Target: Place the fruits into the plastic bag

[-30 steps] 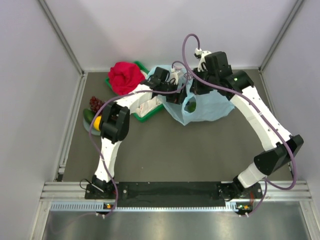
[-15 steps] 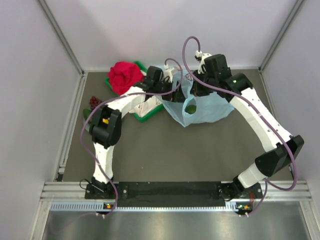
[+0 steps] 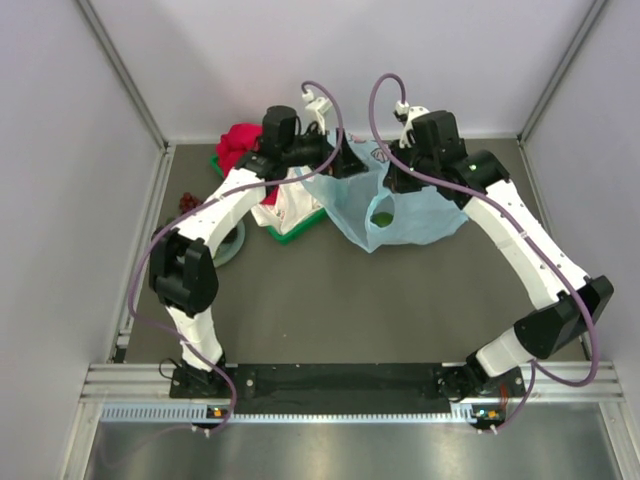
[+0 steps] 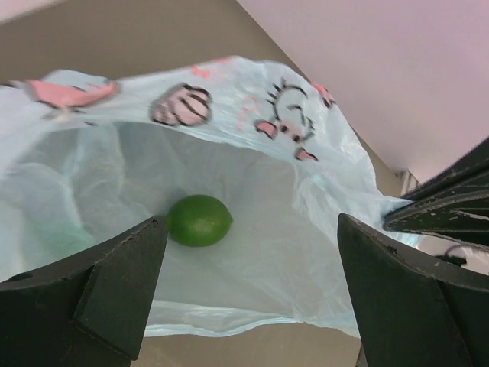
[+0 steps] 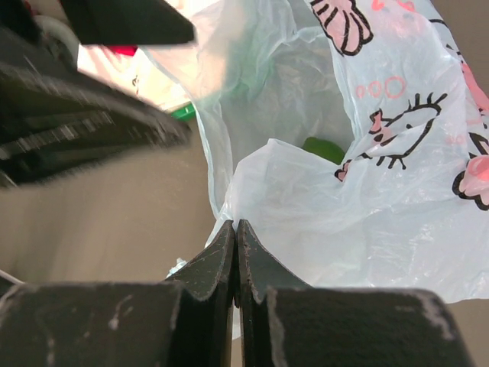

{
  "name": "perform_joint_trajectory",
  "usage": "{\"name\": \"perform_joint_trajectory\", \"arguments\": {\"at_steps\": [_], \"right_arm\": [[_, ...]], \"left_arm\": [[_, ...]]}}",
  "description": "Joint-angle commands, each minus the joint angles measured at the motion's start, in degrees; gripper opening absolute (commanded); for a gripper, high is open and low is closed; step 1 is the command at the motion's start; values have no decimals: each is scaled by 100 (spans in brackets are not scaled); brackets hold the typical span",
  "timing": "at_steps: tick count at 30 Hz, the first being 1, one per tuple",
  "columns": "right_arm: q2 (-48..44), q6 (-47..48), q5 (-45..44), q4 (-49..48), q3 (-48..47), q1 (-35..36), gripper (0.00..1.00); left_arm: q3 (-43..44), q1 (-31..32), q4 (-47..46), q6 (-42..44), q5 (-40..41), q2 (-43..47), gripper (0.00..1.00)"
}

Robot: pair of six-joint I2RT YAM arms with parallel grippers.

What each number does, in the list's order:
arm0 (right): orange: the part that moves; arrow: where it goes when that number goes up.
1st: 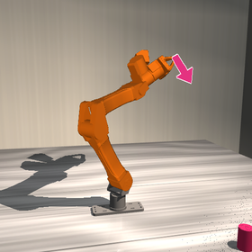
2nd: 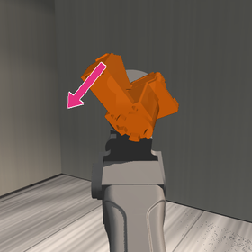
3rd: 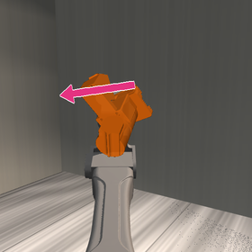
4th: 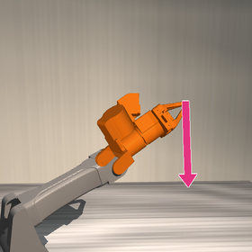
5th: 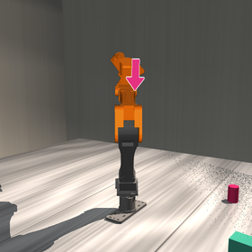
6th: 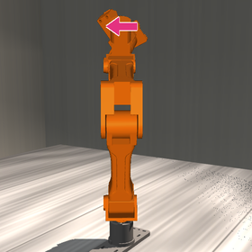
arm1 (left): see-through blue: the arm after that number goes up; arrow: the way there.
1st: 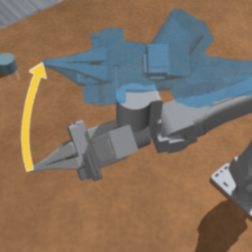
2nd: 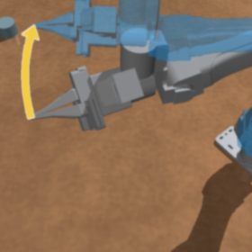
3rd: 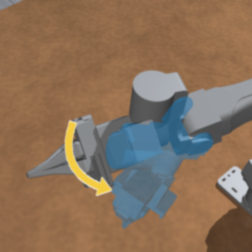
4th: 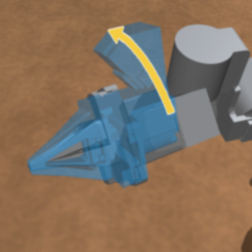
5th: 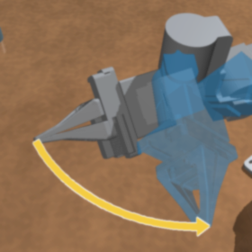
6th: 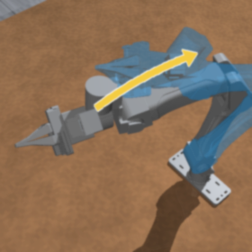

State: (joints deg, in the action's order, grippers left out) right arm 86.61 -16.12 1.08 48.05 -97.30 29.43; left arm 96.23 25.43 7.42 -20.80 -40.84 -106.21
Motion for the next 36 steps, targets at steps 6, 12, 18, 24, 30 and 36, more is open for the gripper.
{"name": "perform_joint_trajectory", "arguments": {"at_steps": [6, 12, 18, 24, 30, 36], "right_arm": [[-293, -5, -82, -446, 140, -51, 0], [-320, -5, -258, -507, 229, -51, 0], [-285, -14, -258, -507, 237, -60, 0], [-206, -40, -257, -481, 211, -60, 0], [-171, -40, -310, -472, 193, -52, 0], [-179, -40, -381, -507, 281, -52, 0]], "left_arm": [[-191, -1109, -408, -144, 287, 865, 97], [-683, -1857, 75, 260, 752, 1383, 97], [-1255, -2490, 49, -169, 2017, 1937, 99], [-1194, -2840, 1074, -825, 3730, 2026, 99], [-1492, -3299, 1464, -1568, 4697, 2359, 99], [-1492, -3334, 2227, -1549, 5365, 2228, 99]]}}
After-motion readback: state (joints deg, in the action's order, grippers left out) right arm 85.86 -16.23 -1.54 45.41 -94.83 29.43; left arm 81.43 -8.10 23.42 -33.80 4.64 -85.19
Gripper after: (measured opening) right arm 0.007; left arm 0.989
